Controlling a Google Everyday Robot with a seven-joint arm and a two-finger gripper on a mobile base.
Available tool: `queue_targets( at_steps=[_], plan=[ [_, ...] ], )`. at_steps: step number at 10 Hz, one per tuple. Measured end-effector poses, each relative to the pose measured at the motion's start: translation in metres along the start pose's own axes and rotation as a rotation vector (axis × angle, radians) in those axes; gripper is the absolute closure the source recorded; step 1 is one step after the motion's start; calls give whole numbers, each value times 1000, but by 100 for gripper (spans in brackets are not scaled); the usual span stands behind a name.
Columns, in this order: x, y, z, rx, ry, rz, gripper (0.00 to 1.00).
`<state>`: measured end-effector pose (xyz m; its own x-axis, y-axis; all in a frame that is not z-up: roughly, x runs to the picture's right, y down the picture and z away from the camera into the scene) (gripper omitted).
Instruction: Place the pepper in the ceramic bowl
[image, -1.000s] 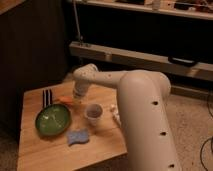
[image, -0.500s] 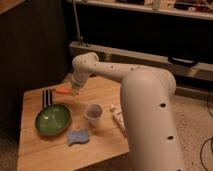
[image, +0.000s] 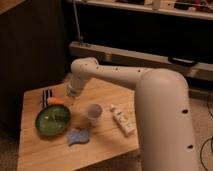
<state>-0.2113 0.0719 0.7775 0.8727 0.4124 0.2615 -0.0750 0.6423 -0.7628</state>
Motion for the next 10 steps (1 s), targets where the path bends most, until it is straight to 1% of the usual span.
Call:
queue_targets(
  at_steps=[1,2,3,6,7,8,10],
  plan=[
    [-2,18,4,-43,6,-24,73],
    [-7,31,8,-76,9,-47,62],
    [-10,37,12,-98,13,-61,54],
    [-17,45,19,-152,14,-86,24],
    [-19,47,20,-164,9,-85,20],
    [-18,48,21,-172,8,-80,20],
    [-19,48,21,-171,7,-80,20]
  ],
)
